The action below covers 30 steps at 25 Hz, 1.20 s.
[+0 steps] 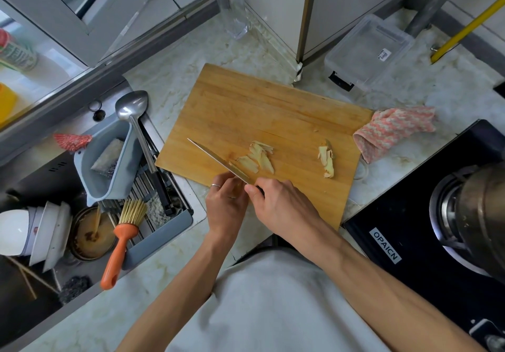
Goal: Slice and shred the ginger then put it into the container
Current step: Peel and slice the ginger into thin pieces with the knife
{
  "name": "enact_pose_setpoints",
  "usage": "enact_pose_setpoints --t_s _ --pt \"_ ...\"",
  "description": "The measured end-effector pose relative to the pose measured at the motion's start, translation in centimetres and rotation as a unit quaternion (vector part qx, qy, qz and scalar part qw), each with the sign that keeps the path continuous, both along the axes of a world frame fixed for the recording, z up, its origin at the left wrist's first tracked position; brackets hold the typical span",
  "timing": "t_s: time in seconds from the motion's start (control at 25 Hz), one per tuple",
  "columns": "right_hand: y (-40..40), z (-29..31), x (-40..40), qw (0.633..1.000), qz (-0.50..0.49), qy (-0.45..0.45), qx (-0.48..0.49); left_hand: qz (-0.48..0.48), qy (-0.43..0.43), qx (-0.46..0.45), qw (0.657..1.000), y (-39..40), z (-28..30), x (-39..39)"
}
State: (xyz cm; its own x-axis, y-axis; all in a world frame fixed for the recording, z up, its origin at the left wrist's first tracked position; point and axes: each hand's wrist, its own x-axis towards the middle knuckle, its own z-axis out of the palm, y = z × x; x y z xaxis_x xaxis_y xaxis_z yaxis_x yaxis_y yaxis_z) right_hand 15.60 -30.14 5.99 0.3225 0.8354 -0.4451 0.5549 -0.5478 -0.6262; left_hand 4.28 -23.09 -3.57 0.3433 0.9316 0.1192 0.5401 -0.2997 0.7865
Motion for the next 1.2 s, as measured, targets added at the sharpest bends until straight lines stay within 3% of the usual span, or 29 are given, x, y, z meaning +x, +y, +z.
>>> enact_pose_setpoints --t_s 0.32,1.2 --pt "-0.4 0.5 -0.7 1.0 0.015 -0.024 -0.008 0.004 0.003 -0.004 1.0 0.0 -0.2 -0.2" --pt "-0.2 -0.2 1.3 0.999 -0.008 0.044 -0.001 -0.015 0.005 0.027 1.0 0.6 -2.2 -1.0"
